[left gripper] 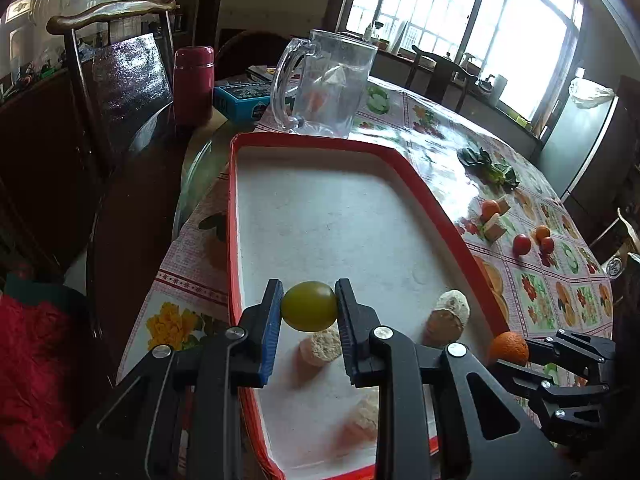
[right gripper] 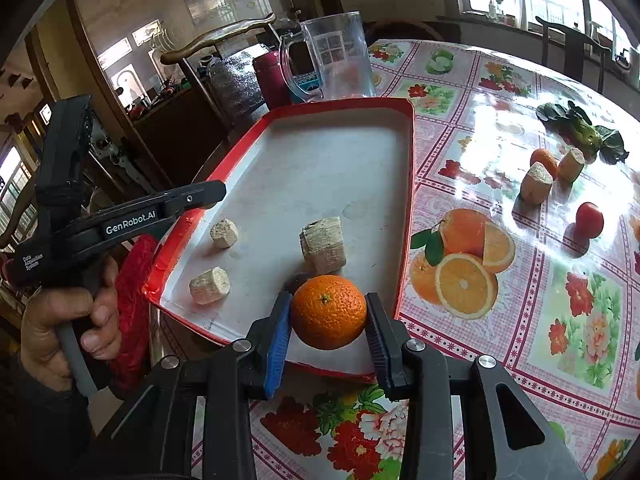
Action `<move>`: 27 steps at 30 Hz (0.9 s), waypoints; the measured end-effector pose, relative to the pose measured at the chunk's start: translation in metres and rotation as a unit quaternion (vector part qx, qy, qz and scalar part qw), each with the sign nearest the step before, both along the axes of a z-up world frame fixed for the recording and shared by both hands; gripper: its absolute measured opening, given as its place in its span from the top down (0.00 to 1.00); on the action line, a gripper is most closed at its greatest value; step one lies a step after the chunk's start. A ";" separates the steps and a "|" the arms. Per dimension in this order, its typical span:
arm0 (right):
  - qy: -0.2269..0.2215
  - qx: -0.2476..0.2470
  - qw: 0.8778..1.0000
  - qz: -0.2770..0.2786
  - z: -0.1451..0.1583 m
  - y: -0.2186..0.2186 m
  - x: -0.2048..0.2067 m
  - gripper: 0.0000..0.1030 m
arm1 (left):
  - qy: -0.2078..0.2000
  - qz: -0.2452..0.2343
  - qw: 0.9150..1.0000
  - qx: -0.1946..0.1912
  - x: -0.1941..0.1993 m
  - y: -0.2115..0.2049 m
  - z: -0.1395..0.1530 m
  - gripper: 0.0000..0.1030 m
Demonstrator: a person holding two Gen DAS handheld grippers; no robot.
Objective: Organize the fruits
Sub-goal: 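Carry the lime and orange to the tray and release them with both tools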
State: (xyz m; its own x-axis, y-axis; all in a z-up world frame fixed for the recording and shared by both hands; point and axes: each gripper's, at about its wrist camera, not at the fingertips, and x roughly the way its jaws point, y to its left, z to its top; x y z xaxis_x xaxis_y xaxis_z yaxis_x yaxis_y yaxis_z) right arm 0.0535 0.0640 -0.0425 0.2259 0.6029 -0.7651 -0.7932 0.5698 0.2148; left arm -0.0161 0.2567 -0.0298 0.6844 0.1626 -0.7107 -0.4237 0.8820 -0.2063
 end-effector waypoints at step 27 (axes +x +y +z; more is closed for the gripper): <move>-0.012 0.002 1.000 0.016 0.004 -0.002 -0.003 0.58 | 0.040 -0.014 0.999 0.027 0.010 -0.016 -0.011 0.53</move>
